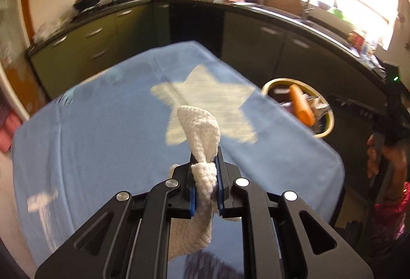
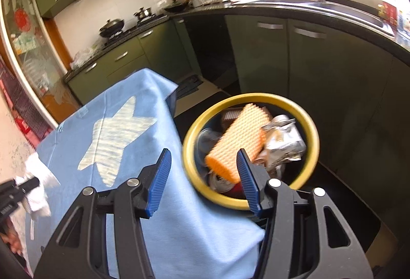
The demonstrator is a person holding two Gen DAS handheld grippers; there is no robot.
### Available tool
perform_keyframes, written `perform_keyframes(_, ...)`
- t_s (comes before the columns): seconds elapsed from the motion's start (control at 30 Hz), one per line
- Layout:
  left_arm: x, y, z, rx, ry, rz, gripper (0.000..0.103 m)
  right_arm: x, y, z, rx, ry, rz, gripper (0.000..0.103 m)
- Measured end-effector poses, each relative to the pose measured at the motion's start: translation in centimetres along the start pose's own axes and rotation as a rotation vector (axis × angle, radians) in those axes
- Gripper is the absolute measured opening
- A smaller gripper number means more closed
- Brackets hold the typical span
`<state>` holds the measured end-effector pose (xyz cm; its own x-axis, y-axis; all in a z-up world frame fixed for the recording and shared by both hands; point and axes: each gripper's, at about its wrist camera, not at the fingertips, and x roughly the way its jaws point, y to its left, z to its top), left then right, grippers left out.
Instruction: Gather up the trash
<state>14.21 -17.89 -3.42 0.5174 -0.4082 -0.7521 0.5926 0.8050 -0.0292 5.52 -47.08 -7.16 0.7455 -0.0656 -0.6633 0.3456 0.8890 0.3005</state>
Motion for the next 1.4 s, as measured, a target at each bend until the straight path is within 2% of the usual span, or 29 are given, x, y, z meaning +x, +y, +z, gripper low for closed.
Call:
perform_keyframes(0.23, 2.6, -8.9, 7.8, 0.142, -0.030, -0.170, 0.012, -1.5, -5.0, 0.4, 0.080, -0.049, -0.061, 0.051)
perform_keyframes(0.4, 8.2, -15.3, 12.7, 0.171, 0.026, -0.311, 0.013, -1.5, -8.4, 0.2, 0.133, -0.051, -0.075, 0.051)
perform_keyframes(0.47, 11.0, -17.7, 14.1, 0.185, 0.060, -0.346, 0.014, -1.4, -9.4, 0.1, 0.149, -0.047, -0.082, 0.051)
perform_keyframes(0.7, 19.4, -23.6, 15.3, 0.221, 0.144, -0.305, 0.018, -0.8, -12.0, -0.6, 0.190, -0.025, -0.086, 0.051)
perform_keyframes(0.77, 20.9, -24.2, 15.4, 0.211, 0.161, -0.295, 0.025, -0.7, -12.3, -0.7, 0.195, -0.019, -0.083, 0.052)
perform_keyframes(0.83, 22.1, -24.6, 15.2, 0.205, 0.172, -0.275, 0.050, -0.6, -12.6, -0.9, 0.200, -0.015, -0.081, 0.053)
perform_keyframes(0.9, 23.1, -25.1, 15.0, 0.205, 0.167, -0.243, 0.067, -0.6, -12.8, -1.0, 0.203, -0.012, -0.077, 0.054)
perform_keyframes(1.03, 22.8, -24.6, 14.6, 0.190, 0.160, -0.241, 0.080, -0.8, -12.9, -0.9, 0.200, -0.016, -0.071, 0.054)
perform_keyframes(1.1, 21.3, -23.9, 14.3, 0.174, 0.128, -0.240, 0.081, -1.1, -12.6, -0.8, 0.195, -0.018, -0.068, 0.054)
perform_keyframes(1.23, 16.3, -21.0, 13.0, 0.140, 0.036, -0.246, 0.091, -1.7, -11.4, -1.0, 0.154, -0.012, -0.066, 0.058)
perform_keyframes(1.3, 13.0, -19.0, 11.7, 0.127, -0.015, -0.216, 0.096, -2.0, -10.3, -1.2, 0.109, 0.003, -0.050, 0.063)
perform_keyframes(1.33, 10.9, -17.8, 10.7, 0.125, -0.045, -0.175, 0.098, -2.2, -9.6, -1.3, 0.085, 0.008, -0.041, 0.066)
perform_keyframes(1.4, 7.8, -15.5, 9.0, 0.111, -0.090, -0.122, 0.098, -2.6, -7.8, -1.6, 0.035, 0.011, -0.021, 0.071)
